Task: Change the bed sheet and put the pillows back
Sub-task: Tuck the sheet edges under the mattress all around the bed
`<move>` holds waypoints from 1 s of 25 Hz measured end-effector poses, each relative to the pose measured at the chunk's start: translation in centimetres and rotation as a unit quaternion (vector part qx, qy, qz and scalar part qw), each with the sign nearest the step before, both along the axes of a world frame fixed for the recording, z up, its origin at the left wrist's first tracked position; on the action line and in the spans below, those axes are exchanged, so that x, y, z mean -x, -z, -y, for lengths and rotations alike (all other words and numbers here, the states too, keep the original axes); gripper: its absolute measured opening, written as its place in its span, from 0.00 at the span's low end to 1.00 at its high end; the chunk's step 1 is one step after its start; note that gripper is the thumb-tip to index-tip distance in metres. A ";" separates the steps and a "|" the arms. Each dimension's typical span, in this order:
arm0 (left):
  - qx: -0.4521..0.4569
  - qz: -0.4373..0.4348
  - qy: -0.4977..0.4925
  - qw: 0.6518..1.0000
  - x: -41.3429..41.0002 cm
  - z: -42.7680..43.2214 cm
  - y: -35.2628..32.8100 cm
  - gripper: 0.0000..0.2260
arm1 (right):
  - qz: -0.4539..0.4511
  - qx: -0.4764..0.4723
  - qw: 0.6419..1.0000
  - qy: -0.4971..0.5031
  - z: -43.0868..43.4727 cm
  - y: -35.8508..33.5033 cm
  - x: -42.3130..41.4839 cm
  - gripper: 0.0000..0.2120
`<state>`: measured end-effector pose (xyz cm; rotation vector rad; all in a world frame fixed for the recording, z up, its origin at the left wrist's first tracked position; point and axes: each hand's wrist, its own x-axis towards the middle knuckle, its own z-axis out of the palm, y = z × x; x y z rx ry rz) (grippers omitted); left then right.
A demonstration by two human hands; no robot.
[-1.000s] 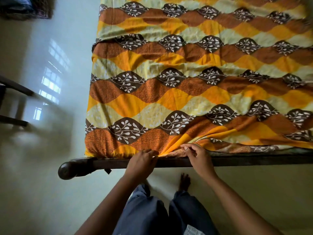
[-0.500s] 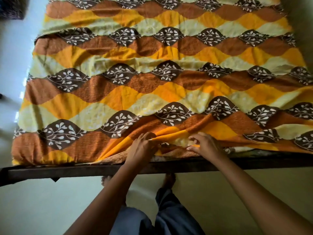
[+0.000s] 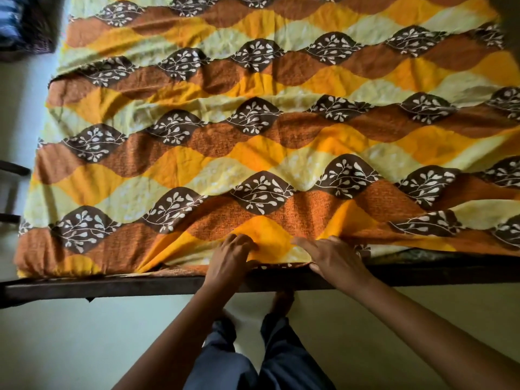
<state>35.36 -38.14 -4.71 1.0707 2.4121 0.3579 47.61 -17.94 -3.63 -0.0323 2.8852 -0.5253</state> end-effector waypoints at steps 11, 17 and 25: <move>-0.087 0.045 0.019 0.995 0.4 3.7 0.4 0.02 | 0.156 0.134 0.979 0.002 2.4 -1.2 5.1 0.25; -0.060 -0.014 0.054 0.997 2.3 6.1 -0.8 0.09 | 0.184 0.107 0.977 0.001 5.7 0.5 6.4 0.11; -0.010 0.016 -0.181 0.983 0.3 9.9 4.0 0.25 | 0.161 0.057 0.982 -0.076 5.5 -0.3 6.3 0.08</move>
